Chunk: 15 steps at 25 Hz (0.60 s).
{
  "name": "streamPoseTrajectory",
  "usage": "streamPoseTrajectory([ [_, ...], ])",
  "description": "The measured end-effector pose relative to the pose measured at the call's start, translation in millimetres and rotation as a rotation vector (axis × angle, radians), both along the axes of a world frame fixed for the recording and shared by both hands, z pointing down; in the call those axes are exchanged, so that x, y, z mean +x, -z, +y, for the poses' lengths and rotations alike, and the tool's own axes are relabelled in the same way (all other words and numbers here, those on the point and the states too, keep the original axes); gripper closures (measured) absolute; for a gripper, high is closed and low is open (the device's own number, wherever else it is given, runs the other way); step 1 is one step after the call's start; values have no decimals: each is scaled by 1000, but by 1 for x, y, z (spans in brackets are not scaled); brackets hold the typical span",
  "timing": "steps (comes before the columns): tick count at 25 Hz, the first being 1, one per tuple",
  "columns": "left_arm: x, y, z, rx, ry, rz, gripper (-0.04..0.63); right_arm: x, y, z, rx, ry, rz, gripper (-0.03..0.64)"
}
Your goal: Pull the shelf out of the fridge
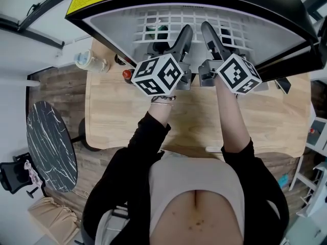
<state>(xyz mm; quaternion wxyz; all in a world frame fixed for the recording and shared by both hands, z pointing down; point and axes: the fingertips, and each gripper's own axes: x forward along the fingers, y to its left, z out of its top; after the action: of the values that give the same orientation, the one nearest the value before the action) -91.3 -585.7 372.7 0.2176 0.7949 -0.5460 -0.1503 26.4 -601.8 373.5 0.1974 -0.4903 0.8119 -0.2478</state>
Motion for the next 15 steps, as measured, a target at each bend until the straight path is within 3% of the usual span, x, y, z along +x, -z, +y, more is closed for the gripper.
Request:
streamPoseTrajectory([
  [15,-2,2,-17,6,13,43,284,3,1,-12,-14,-54,-68,293],
])
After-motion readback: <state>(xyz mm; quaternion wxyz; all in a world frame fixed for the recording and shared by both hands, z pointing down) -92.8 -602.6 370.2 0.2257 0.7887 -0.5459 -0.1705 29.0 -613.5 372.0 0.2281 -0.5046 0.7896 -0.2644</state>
